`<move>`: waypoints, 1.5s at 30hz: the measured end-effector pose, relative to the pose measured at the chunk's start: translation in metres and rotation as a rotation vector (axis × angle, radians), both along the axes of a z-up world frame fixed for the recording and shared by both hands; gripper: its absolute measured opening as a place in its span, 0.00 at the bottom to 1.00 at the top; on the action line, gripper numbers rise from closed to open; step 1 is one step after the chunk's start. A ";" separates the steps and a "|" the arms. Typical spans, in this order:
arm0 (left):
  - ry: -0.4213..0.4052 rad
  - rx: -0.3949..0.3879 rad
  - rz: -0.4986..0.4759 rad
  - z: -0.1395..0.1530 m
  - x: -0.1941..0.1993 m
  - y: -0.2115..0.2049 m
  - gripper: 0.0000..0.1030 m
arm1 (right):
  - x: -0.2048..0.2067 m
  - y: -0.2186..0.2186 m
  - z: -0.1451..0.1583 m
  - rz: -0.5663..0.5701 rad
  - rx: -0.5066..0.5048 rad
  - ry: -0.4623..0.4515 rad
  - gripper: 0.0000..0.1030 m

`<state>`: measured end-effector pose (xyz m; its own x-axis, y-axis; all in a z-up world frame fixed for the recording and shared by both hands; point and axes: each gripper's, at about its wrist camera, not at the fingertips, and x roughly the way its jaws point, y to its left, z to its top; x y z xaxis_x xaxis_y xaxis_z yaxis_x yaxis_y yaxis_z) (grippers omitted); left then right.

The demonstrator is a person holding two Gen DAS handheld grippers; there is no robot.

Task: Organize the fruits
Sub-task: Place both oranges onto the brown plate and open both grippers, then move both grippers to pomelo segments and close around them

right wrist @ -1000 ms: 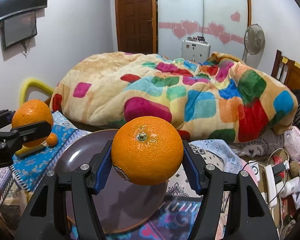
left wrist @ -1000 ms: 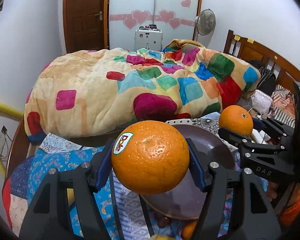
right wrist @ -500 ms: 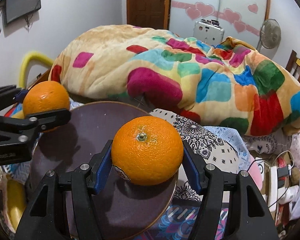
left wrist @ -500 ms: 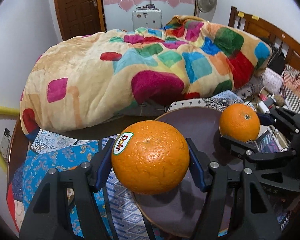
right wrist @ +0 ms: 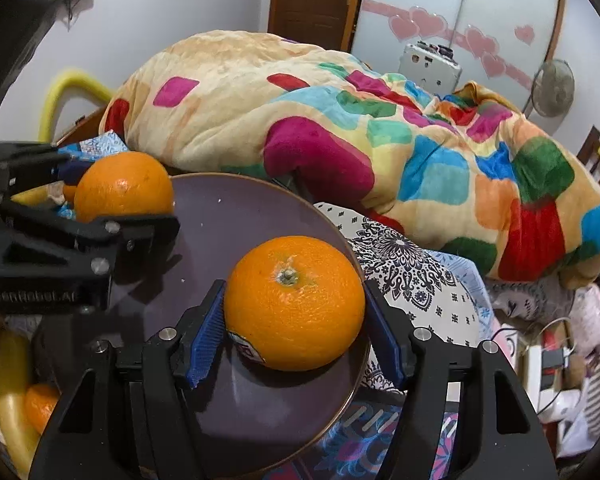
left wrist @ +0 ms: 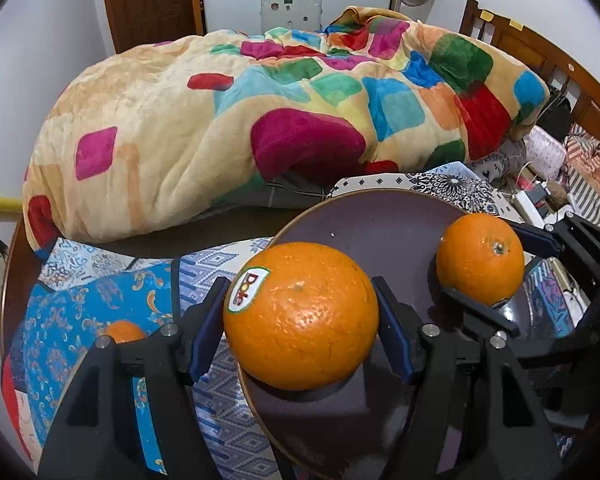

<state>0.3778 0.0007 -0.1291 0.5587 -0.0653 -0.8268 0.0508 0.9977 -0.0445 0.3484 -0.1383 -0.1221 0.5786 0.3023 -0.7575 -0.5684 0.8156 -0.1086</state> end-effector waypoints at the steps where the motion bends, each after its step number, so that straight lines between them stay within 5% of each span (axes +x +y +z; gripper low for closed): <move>1: -0.002 -0.002 0.001 0.002 -0.001 0.000 0.69 | -0.002 0.000 0.002 0.003 0.000 -0.010 0.65; 5: -0.033 0.016 -0.007 0.010 -0.007 -0.004 0.70 | -0.008 -0.003 0.010 0.008 0.024 -0.034 0.73; 25: -0.167 0.017 0.024 0.076 -0.132 0.010 0.84 | -0.081 -0.033 0.055 -0.063 0.094 -0.109 0.73; 36: -0.166 0.049 -0.013 0.058 -0.205 -0.004 0.85 | -0.141 -0.054 0.053 -0.091 0.123 -0.119 0.74; 45: -0.096 0.008 0.003 0.012 -0.224 -0.002 0.86 | -0.181 -0.047 0.017 -0.088 0.109 -0.108 0.82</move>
